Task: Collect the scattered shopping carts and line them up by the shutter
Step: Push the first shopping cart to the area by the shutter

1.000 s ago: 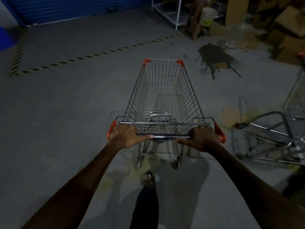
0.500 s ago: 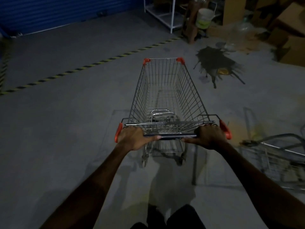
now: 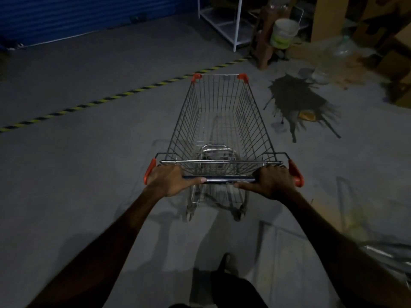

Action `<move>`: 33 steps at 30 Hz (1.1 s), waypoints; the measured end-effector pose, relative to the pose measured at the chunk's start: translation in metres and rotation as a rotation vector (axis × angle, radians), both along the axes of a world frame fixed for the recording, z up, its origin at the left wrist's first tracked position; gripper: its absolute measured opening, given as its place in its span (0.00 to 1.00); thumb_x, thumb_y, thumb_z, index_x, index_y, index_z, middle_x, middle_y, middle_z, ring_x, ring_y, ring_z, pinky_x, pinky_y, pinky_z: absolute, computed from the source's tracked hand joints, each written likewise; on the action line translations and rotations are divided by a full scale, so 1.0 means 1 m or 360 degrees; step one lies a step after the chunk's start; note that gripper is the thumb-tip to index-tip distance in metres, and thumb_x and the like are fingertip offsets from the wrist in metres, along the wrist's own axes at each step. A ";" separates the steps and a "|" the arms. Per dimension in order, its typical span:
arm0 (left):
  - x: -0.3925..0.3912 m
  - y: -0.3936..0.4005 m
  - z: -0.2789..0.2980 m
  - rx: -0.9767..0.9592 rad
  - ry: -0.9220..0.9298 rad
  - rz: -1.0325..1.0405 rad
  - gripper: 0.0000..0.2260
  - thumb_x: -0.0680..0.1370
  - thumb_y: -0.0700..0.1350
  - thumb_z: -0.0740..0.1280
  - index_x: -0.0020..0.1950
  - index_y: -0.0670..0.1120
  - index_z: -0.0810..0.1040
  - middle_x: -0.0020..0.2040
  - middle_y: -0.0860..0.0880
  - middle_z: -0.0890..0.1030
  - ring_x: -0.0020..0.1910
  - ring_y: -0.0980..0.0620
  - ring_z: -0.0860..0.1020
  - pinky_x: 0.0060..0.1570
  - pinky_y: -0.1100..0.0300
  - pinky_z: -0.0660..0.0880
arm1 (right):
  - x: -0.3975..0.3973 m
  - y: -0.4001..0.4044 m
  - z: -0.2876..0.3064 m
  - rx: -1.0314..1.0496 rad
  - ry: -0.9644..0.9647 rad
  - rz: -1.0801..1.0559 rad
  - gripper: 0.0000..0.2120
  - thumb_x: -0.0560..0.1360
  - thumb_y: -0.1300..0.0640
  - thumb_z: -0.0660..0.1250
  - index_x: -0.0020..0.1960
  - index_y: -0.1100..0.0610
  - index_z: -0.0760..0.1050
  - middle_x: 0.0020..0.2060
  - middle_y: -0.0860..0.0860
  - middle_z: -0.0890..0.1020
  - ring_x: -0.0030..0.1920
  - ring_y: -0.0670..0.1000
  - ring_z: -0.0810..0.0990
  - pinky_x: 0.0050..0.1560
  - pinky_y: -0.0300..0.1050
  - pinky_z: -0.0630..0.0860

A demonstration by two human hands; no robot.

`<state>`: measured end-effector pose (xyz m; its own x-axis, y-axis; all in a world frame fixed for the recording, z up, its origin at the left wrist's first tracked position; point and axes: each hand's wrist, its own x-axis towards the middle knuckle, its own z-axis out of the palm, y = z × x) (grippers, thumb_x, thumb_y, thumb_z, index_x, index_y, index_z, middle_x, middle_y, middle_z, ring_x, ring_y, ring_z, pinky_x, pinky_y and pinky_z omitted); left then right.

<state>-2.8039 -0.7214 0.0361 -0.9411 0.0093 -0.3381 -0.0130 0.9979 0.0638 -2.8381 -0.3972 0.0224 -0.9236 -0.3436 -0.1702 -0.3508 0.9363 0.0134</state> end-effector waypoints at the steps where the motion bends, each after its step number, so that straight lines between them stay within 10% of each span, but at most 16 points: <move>1: -0.022 0.002 0.001 -0.0009 0.0012 0.0005 0.50 0.63 0.90 0.42 0.39 0.51 0.85 0.42 0.51 0.86 0.48 0.50 0.83 0.68 0.42 0.68 | -0.022 0.002 0.001 -0.0010 -0.0007 0.0008 0.49 0.62 0.09 0.42 0.38 0.50 0.79 0.33 0.49 0.81 0.35 0.50 0.80 0.43 0.46 0.75; 9: -0.190 0.019 0.005 -0.0063 0.0038 0.0011 0.53 0.62 0.90 0.41 0.54 0.54 0.87 0.59 0.49 0.86 0.60 0.47 0.83 0.70 0.43 0.67 | -0.192 0.017 0.007 0.0012 -0.0044 0.0046 0.48 0.64 0.10 0.42 0.41 0.49 0.81 0.35 0.48 0.81 0.39 0.51 0.82 0.46 0.47 0.78; 18: -0.388 0.020 -0.003 -0.0033 0.0154 -0.0031 0.49 0.63 0.90 0.42 0.35 0.49 0.83 0.40 0.51 0.85 0.48 0.49 0.83 0.65 0.45 0.71 | -0.387 0.022 0.004 0.0034 -0.0036 0.0035 0.48 0.62 0.10 0.40 0.39 0.49 0.79 0.32 0.46 0.79 0.34 0.48 0.77 0.43 0.46 0.74; 25: -0.538 0.018 0.002 0.0023 0.0136 -0.0013 0.50 0.63 0.90 0.44 0.41 0.50 0.86 0.42 0.51 0.86 0.48 0.50 0.84 0.62 0.48 0.73 | -0.539 0.022 0.000 0.0009 -0.0003 0.0028 0.49 0.62 0.10 0.38 0.33 0.51 0.75 0.27 0.46 0.77 0.30 0.46 0.76 0.49 0.50 0.81; 33: -0.698 0.014 0.001 -0.0083 0.0125 -0.0002 0.50 0.61 0.90 0.40 0.33 0.49 0.80 0.44 0.51 0.86 0.55 0.48 0.83 0.77 0.38 0.55 | -0.704 0.019 -0.001 -0.0010 -0.0002 0.0070 0.47 0.65 0.10 0.40 0.32 0.51 0.74 0.27 0.45 0.76 0.29 0.45 0.75 0.46 0.49 0.79</move>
